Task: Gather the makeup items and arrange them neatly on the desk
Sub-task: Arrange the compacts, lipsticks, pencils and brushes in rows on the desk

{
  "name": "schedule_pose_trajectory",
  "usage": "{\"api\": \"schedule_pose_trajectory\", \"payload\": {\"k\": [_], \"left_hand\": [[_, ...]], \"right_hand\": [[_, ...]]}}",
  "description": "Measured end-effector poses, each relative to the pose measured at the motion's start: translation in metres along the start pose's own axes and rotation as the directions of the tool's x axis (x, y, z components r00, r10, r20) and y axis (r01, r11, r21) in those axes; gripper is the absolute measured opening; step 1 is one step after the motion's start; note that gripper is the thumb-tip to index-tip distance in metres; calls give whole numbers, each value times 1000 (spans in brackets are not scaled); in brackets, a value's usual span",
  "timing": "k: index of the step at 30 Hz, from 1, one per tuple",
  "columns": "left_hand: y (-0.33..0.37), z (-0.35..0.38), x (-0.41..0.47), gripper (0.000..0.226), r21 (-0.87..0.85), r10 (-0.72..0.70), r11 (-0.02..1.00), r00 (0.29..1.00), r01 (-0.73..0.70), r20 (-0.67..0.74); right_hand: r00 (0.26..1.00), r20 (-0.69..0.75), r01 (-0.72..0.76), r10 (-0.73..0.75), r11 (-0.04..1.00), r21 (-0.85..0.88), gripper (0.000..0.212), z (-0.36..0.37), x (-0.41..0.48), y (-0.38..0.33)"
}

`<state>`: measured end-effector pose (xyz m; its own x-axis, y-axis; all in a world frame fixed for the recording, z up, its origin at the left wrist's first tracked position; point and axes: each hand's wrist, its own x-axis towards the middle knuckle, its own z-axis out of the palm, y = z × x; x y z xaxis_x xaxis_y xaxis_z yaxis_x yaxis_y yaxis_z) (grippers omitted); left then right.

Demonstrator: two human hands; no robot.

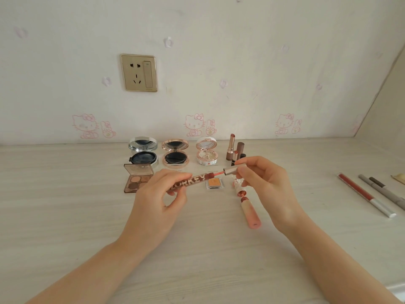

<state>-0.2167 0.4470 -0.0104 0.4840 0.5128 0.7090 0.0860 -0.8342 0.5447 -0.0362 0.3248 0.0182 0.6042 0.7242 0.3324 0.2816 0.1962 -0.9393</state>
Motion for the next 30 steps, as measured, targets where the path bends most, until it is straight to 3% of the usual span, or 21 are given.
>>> {"api": "schedule_pose_trajectory", "payload": {"k": [7,10,14,17,21,30], "left_hand": [[5,4,-5,32,-33,47,998,997,-45,68],[9,6,-6,35,16,124,992,981,-127,148],[25,13,-6,35,125,274,935,902,-331,335],[40,27,-5,32,130,353,893,848,-432,395],[60,53,-4,20,107,344,904,853,-414,393],[74,104,-4,35,161,319,892,841,-422,437]], "right_hand": [[998,-62,-21,23,999,37,14,-2,3,2],[995,-95,-37,43,997,62,16,-5,5,2],[993,-102,-55,62,996,63,17,-15,7,-2],[992,-98,-75,79,996,48,16,-24,9,-4],[986,-114,-115,118,993,30,15,-43,15,-1],[971,-126,-218,203,968,-124,19,-76,27,16]]}}
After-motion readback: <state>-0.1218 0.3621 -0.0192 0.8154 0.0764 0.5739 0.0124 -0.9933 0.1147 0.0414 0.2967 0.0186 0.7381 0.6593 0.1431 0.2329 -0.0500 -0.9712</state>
